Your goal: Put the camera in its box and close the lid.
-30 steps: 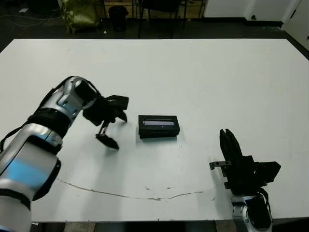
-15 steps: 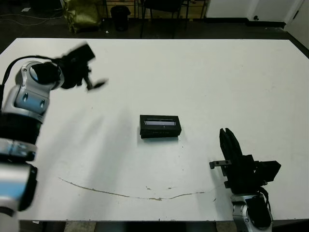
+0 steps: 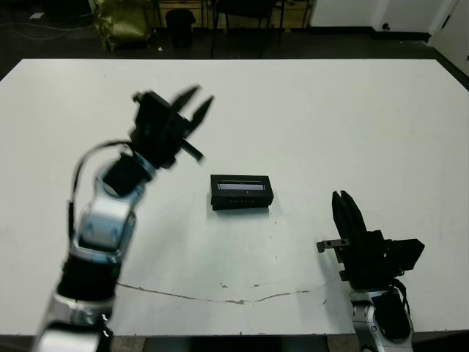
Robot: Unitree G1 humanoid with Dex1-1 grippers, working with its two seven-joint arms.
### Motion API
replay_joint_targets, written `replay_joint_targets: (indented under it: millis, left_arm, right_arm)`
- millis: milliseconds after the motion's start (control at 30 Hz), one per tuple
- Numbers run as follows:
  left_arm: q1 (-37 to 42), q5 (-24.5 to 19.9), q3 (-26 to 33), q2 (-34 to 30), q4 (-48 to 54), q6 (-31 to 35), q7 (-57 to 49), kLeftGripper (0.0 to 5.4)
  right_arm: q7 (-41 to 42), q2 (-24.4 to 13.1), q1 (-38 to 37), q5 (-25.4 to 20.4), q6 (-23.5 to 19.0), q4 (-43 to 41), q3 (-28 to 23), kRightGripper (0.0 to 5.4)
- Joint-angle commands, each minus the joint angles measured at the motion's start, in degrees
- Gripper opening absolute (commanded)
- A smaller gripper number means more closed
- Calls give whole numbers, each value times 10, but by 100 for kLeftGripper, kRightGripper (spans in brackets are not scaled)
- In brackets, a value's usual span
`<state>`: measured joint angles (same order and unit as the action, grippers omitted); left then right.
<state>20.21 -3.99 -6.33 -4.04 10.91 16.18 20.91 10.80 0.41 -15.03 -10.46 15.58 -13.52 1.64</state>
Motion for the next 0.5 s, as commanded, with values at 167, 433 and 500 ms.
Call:
replay_joint_targets:
  millis: [167, 433, 500]
  left_arm:
    - [-48, -23, -51, 53, 54, 125, -51, 2]
    - [-35, -11, -82, 110, 2, 177, -119, 2]
    - [-28, -5, -86, 129, -26, 185, -142, 2]
  right_arm:
    - [-2, 1, -8, -5, -8, 3, 0, 0]
    - [-5, 4, -11, -3, -7, 4, 0, 0]
    - [-6, 5, -12, -2, -7, 4, -1, 0]
